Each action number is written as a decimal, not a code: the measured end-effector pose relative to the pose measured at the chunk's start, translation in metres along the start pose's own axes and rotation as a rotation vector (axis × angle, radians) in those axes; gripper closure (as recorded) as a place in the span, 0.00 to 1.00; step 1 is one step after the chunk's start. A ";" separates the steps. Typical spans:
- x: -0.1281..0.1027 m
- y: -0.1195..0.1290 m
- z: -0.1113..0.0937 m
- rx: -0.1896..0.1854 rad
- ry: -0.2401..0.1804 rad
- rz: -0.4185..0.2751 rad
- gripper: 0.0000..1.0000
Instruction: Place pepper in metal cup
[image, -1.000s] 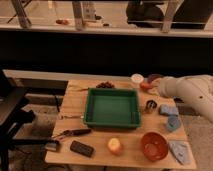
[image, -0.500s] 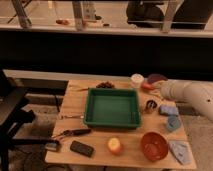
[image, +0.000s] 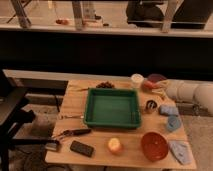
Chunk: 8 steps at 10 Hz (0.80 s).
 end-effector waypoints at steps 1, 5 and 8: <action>-0.011 0.002 0.007 -0.006 -0.025 0.002 1.00; -0.042 0.017 0.037 -0.006 -0.102 0.046 1.00; -0.035 0.033 0.061 0.029 -0.139 0.114 1.00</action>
